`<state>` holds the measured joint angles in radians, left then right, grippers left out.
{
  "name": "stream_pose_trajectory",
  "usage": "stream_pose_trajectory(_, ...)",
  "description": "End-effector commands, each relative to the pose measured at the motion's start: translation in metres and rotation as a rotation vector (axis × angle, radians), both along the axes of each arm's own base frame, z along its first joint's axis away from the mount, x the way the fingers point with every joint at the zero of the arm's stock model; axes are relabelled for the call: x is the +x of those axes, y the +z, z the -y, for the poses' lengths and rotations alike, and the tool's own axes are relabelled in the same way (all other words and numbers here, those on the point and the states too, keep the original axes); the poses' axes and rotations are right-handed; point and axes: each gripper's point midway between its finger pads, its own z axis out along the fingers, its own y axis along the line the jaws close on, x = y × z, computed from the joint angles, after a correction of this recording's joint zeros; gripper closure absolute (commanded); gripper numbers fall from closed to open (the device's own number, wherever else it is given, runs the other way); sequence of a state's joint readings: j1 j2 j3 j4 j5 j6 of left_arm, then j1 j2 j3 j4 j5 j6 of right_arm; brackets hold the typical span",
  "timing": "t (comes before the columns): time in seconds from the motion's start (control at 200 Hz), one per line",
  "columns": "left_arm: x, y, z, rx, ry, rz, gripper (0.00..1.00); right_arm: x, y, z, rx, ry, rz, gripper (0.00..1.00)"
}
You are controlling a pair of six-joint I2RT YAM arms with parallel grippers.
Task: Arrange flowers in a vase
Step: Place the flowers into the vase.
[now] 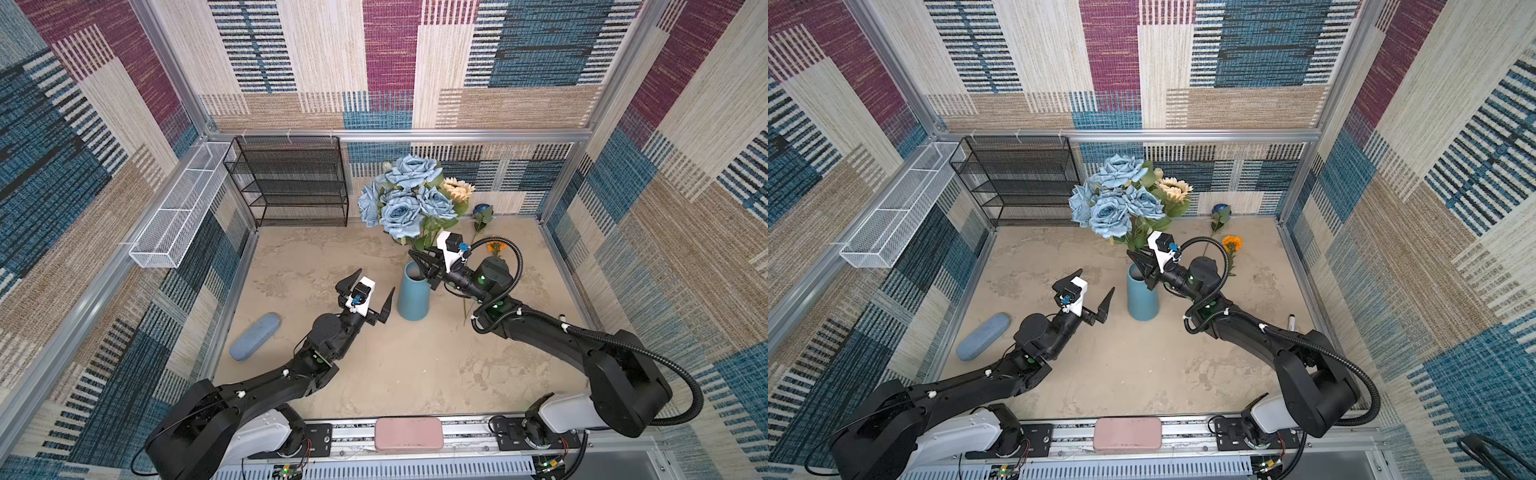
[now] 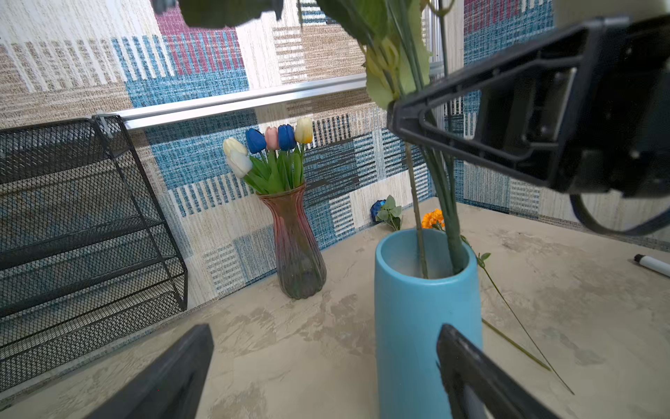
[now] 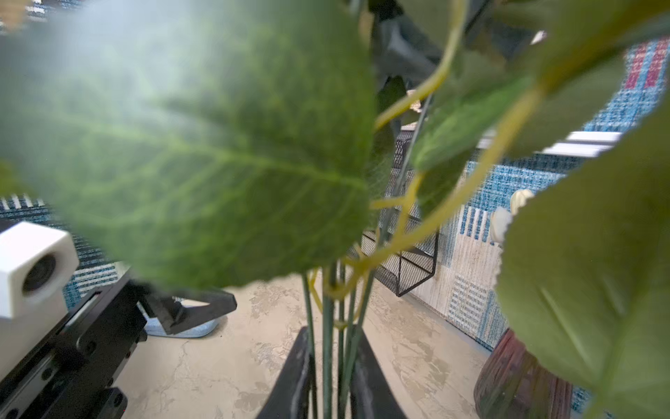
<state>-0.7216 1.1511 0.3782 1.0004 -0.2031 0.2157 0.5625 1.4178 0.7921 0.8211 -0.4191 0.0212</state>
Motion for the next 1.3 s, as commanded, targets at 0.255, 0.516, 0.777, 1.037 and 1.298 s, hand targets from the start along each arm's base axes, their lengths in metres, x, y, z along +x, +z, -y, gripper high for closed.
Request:
stream_pose_trajectory(0.255,0.002,0.015,0.006,0.014,-0.014,0.029,0.01,-0.011,0.014,0.002,-0.01,0.018,0.064,0.6)
stream_pose_trajectory(0.516,0.002,0.018,0.007,0.014,-0.018,0.036,0.01,-0.03,0.034,0.009,0.01,0.035,0.133,0.41)
stream_pose_trajectory(0.777,-0.001,0.017,0.003,0.027,-0.012,0.034,0.01,-0.034,0.04,0.035,-0.012,-0.098,0.154,0.32)
stream_pose_trajectory(1.037,-0.002,0.015,0.006,0.038,-0.03,0.031,0.01,-0.018,0.023,0.028,-0.087,-0.11,0.053,0.32)
stream_pose_trajectory(1.298,-0.003,0.016,0.008,0.019,-0.042,0.027,0.01,-0.005,-0.005,-0.022,-0.213,0.062,-0.048,0.4)
